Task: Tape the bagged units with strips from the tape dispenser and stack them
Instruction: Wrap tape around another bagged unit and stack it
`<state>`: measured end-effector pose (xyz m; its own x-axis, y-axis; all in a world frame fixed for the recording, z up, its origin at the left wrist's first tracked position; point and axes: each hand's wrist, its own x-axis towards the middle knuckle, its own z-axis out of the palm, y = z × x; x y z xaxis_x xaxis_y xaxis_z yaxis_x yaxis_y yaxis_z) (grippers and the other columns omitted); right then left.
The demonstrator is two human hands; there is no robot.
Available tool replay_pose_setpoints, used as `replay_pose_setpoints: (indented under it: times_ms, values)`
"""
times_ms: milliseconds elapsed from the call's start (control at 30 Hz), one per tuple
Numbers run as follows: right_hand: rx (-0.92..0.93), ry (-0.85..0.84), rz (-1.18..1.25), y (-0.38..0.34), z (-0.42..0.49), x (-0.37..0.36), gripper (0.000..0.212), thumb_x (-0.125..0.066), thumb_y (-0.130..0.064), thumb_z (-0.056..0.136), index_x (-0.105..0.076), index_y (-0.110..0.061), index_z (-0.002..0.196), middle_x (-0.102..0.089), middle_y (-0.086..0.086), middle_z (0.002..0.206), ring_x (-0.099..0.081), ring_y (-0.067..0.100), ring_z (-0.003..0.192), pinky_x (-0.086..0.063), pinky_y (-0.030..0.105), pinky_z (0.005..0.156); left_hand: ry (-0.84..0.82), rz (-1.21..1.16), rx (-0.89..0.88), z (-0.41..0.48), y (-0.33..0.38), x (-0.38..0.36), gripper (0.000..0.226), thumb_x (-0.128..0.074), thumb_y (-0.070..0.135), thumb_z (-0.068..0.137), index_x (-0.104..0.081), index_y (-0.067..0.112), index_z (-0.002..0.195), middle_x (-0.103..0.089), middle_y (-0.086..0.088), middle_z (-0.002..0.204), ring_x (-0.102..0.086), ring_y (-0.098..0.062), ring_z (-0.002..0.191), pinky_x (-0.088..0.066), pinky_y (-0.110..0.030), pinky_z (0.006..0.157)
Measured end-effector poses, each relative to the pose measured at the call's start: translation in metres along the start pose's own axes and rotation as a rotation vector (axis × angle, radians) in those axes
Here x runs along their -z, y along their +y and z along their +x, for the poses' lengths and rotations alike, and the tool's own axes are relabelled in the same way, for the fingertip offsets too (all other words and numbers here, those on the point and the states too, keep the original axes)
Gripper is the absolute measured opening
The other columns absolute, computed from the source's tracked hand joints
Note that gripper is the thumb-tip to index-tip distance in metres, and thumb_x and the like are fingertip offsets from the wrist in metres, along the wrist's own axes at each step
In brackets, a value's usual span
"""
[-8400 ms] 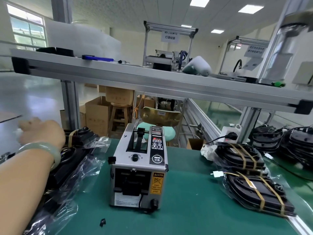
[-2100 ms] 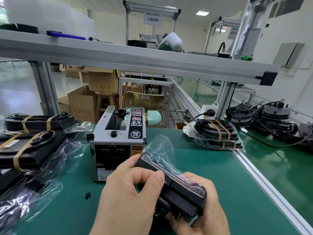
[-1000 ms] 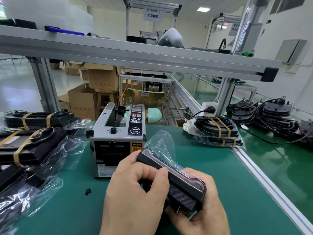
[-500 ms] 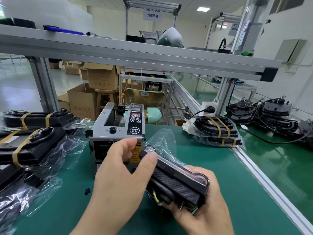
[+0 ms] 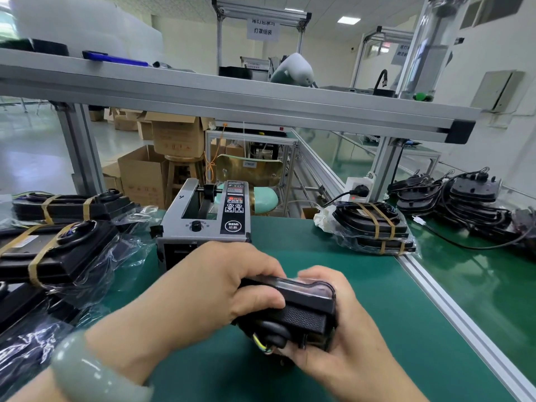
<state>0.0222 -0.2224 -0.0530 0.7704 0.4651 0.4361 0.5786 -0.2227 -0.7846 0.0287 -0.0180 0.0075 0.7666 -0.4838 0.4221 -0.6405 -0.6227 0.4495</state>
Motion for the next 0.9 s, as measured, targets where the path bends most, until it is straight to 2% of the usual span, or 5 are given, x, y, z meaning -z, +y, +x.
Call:
replay_pose_setpoints:
  times_ms: [100, 200, 300, 533, 900]
  values:
    - [-0.080, 0.004, -0.103, 0.008, 0.002, 0.001, 0.103, -0.085, -0.040, 0.052, -0.024, -0.048, 0.134, -0.044, -0.028, 0.131, -0.050, 0.002, 0.122, -0.042, 0.021, 0.097, 0.149, -0.117, 0.050, -0.017, -0.016, -0.010, 0.029, -0.056, 0.052, 0.074, -0.061, 0.041, 0.100, -0.065, 0.017, 0.091, -0.061, 0.000, 0.082, -0.042, -0.008, 0.071]
    - [-0.155, 0.018, -0.199, 0.005, 0.003, 0.004, 0.070, -0.081, -0.037, 0.051, -0.048, -0.050, 0.111, -0.063, -0.024, 0.103, -0.061, 0.001, 0.094, -0.047, 0.018, 0.082, 0.258, -0.300, 0.187, -0.038, -0.033, -0.026, 0.026, -0.065, 0.047, 0.073, -0.068, 0.040, 0.098, -0.069, 0.017, 0.098, -0.065, -0.003, 0.092, -0.047, -0.013, 0.083]
    - [-0.096, 0.072, -0.510, -0.005, 0.007, 0.006, 0.065, -0.066, -0.056, 0.051, -0.041, -0.049, 0.111, -0.056, -0.031, 0.107, -0.056, 0.001, 0.093, -0.046, 0.019, 0.081, 0.295, -0.418, 0.392, -0.050, -0.046, -0.036, 0.024, -0.069, 0.045, 0.081, -0.067, 0.041, 0.105, -0.068, 0.015, 0.112, -0.061, -0.002, 0.109, -0.046, -0.024, 0.097]
    - [-0.092, -0.121, -0.800, -0.007, 0.019, 0.006, 0.077, -0.062, -0.058, 0.073, -0.015, -0.051, 0.134, -0.044, -0.025, 0.132, -0.044, 0.005, 0.119, -0.035, 0.024, 0.097, 0.475, -0.554, 0.804, -0.052, -0.055, -0.040, 0.015, -0.063, 0.013, 0.089, -0.068, 0.025, 0.097, -0.075, 0.011, 0.081, -0.071, -0.008, 0.070, -0.051, -0.027, 0.066]
    - [0.025, -0.268, -0.923, -0.005, 0.019, 0.008, 0.089, -0.052, -0.051, 0.087, 0.027, -0.069, 0.124, -0.033, -0.022, 0.133, -0.042, 0.012, 0.116, -0.033, 0.029, 0.098, 0.492, -0.613, 0.817, -0.041, -0.044, -0.040, 0.014, -0.062, 0.016, 0.089, -0.073, 0.022, 0.082, -0.074, 0.004, 0.077, -0.066, -0.007, 0.062, -0.048, -0.024, 0.061]
